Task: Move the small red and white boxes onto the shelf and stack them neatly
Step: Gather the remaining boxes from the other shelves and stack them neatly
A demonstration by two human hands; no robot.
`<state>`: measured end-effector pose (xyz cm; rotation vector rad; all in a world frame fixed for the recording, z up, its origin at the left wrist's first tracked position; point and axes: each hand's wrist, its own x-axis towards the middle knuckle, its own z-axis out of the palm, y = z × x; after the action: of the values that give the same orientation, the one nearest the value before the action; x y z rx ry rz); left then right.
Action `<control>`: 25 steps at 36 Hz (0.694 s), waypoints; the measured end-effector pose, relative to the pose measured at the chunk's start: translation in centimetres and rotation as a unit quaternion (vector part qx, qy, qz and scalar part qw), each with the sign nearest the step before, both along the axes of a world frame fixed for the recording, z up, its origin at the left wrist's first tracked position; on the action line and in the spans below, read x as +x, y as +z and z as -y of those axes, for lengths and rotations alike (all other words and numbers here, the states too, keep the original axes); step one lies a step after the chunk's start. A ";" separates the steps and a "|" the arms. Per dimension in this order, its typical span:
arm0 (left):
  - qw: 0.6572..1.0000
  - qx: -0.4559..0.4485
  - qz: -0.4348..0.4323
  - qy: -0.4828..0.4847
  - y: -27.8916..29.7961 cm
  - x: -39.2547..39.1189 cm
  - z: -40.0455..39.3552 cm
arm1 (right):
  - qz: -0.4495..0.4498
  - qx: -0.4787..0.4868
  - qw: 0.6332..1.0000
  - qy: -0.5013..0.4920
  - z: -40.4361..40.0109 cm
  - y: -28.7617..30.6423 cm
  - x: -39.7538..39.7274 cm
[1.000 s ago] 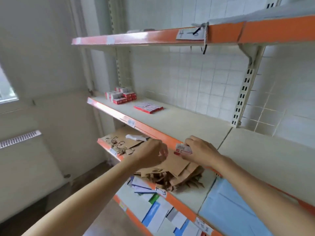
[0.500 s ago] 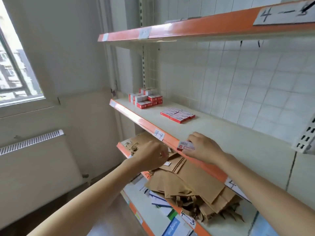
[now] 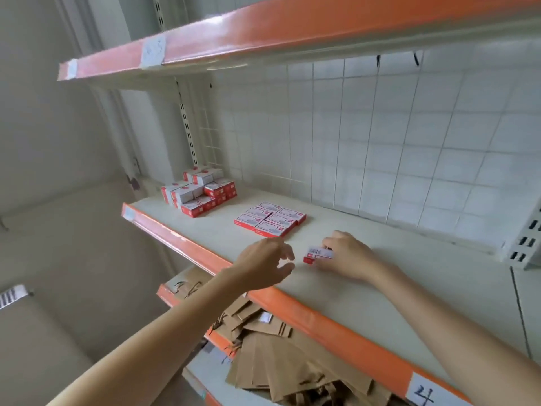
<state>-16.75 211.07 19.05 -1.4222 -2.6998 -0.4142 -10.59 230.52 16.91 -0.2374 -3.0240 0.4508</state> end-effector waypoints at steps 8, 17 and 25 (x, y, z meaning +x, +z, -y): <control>0.987 0.028 0.100 -0.123 -1.6 -3.9 -3.7 | 0.068 -0.132 0.989 -0.022 -1.8 0.3 1.2; 0.954 0.109 0.213 -0.181 -3.6 -6.7 -4.7 | -0.126 -0.246 0.947 -0.166 -2.0 -2.4 2.0; 0.935 0.184 0.242 -0.183 -3.8 -7.1 -4.6 | -0.180 -0.199 0.947 -0.174 -2.0 -3.1 2.1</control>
<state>-23.86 215.67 15.29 -1.8888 -2.4497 -1.3791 -8.49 232.54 13.84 -0.6241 -2.4409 0.9465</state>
